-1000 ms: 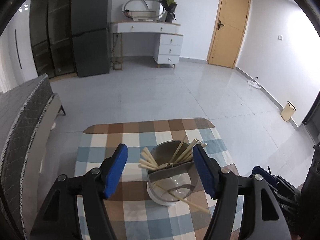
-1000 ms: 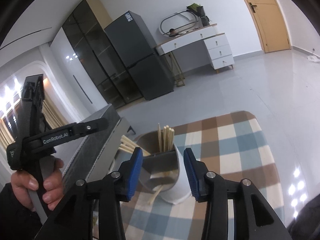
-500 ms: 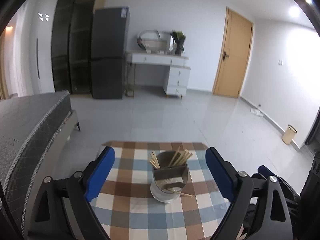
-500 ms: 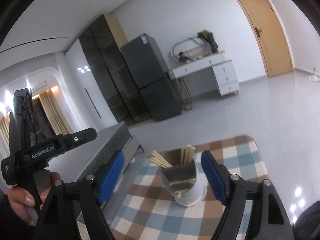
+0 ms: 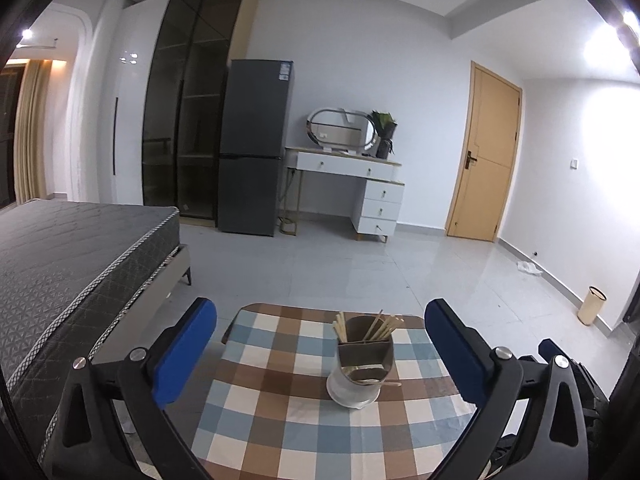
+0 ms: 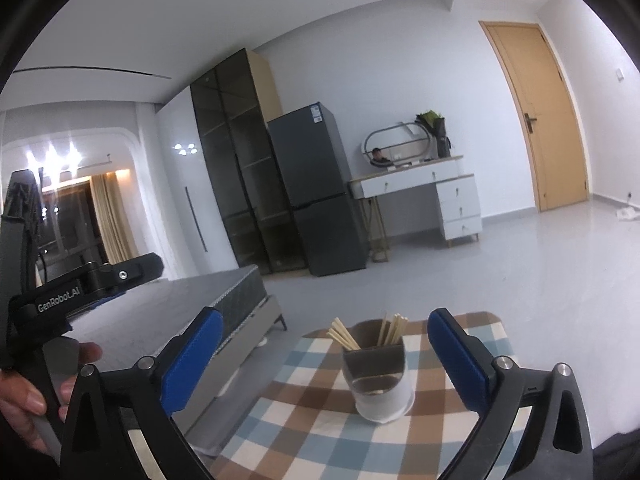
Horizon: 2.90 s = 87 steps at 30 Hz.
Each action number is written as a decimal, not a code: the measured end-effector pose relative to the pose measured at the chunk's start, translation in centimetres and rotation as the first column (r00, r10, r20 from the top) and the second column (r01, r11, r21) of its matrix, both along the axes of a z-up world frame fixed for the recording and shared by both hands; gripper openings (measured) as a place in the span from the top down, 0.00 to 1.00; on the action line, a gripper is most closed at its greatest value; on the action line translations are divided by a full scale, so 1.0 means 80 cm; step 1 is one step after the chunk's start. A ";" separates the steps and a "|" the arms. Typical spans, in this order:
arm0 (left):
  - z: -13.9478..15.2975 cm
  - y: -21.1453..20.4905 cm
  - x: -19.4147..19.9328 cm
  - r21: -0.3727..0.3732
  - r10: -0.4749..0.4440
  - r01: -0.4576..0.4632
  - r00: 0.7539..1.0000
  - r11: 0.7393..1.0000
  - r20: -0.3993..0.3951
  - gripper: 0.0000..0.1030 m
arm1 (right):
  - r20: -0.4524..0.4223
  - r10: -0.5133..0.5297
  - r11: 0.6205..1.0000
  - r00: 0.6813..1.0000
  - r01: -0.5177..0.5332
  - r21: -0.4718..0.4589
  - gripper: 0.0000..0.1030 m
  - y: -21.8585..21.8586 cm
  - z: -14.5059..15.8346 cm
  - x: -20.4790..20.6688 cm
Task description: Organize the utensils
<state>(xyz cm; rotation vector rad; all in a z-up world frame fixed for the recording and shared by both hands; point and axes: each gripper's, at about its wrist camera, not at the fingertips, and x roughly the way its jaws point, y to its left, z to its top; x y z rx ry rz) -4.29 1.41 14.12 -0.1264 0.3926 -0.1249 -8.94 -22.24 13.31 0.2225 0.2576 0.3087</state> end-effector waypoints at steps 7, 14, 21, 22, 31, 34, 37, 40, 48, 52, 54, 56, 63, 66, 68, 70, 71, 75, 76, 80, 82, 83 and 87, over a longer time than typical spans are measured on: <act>-0.036 0.005 -0.006 0.016 0.013 -0.013 1.000 1.000 0.000 0.01 | 0.020 -0.041 0.999 0.999 0.042 -0.034 0.00 0.008 -0.026 -0.020; -0.066 0.006 -0.007 0.056 0.047 -0.047 0.999 0.997 0.018 0.01 | 0.032 -0.054 0.993 0.998 0.057 -0.104 0.00 0.019 -0.059 -0.026; -0.099 0.001 0.004 0.088 0.076 -0.075 0.997 0.993 -0.004 0.02 | 0.016 -0.069 0.988 0.997 0.071 -0.137 0.00 0.021 -0.085 -0.023; -0.102 0.000 0.006 0.094 0.078 -0.077 0.997 0.993 -0.009 0.01 | 0.007 -0.069 0.988 0.998 0.069 -0.139 0.00 0.021 -0.090 -0.022; -0.121 -0.011 0.019 0.118 0.070 -0.065 0.997 0.991 -0.039 0.02 | -0.037 -0.076 0.983 0.996 0.068 -0.171 0.00 0.016 -0.120 -0.011; -0.128 -0.017 0.024 0.132 0.062 -0.056 0.997 0.990 -0.044 0.01 | -0.048 -0.079 0.983 0.996 0.070 -0.170 0.00 0.012 -0.127 -0.008; -0.138 -0.022 0.030 0.145 0.054 -0.044 0.997 0.988 -0.062 0.01 | -0.070 -0.089 0.984 0.994 0.077 -0.163 0.00 0.007 -0.135 -0.002; -0.150 -0.026 0.041 0.165 0.034 -0.016 0.994 0.986 -0.104 0.01 | -0.108 -0.102 0.985 0.989 0.085 -0.148 0.00 0.002 -0.144 0.006; -0.172 -0.030 0.054 0.168 0.013 0.015 0.986 0.986 -0.165 0.02 | -0.199 -0.128 0.988 0.972 0.106 -0.116 0.00 -0.005 -0.164 0.026; -0.169 -0.032 0.059 0.161 0.015 0.013 0.985 0.987 -0.173 0.02 | -0.224 -0.138 0.986 0.965 0.114 -0.119 0.00 -0.005 -0.171 0.031; -0.169 -0.033 0.059 0.155 0.016 0.011 0.985 0.988 -0.170 0.02 | -0.232 -0.139 0.987 0.963 0.114 -0.117 0.00 -0.004 -0.172 0.031; -0.168 -0.033 0.059 0.152 0.011 0.015 0.985 0.988 -0.173 0.02 | -0.242 -0.138 0.987 0.960 0.114 -0.110 0.00 -0.005 -0.173 0.031; -0.167 -0.030 0.062 0.133 0.014 0.010 0.983 0.991 -0.182 0.02 | -0.254 -0.146 0.987 0.956 0.122 -0.108 0.00 -0.006 -0.173 0.030; -0.168 -0.029 0.064 0.126 0.013 0.011 0.982 0.992 -0.188 0.02 | -0.253 -0.144 0.987 0.957 0.119 -0.111 0.00 -0.006 -0.172 0.030; -0.169 -0.030 0.065 0.124 0.011 0.013 0.981 0.992 -0.191 0.02 | -0.250 -0.146 0.986 0.957 0.120 -0.117 0.00 -0.006 -0.171 0.030; -0.168 -0.029 0.065 0.122 0.017 0.006 0.981 0.993 -0.192 0.02 | -0.249 -0.148 0.985 0.957 0.121 -0.119 0.00 -0.006 -0.171 0.030; -0.169 -0.028 0.066 0.123 0.022 0.002 0.981 0.992 -0.191 0.02 | -0.249 -0.148 0.985 0.957 0.121 -0.119 0.00 -0.006 -0.172 0.031; -0.170 -0.024 0.067 0.117 0.042 -0.019 0.981 0.993 -0.189 0.02 | -0.249 -0.151 0.985 0.957 0.124 -0.120 0.00 -0.006 -0.172 0.030; -0.171 -0.024 0.068 0.118 0.045 -0.023 0.981 0.993 -0.190 0.02 | -0.248 -0.151 0.985 0.957 0.125 -0.121 0.00 -0.006 -0.172 0.029; -0.174 -0.023 0.069 0.119 0.049 -0.026 0.980 0.993 -0.192 0.02 | -0.247 -0.153 0.985 0.957 0.126 -0.122 0.00 -0.005 -0.172 0.028; -0.174 -0.023 0.070 0.116 0.049 -0.027 0.980 0.993 -0.193 0.02 | -0.247 -0.152 0.985 0.957 0.125 -0.122 0.00 -0.005 -0.172 0.028; -0.175 -0.022 0.070 0.115 0.051 -0.029 0.979 0.993 -0.195 0.02 | -0.246 -0.153 0.985 0.957 0.126 -0.122 0.00 -0.005 -0.172 0.028; -0.177 -0.019 0.073 0.101 0.055 -0.035 0.976 0.994 -0.211 0.02 | -0.247 -0.152 0.985 0.957 0.125 -0.123 0.00 -0.005 -0.172 0.028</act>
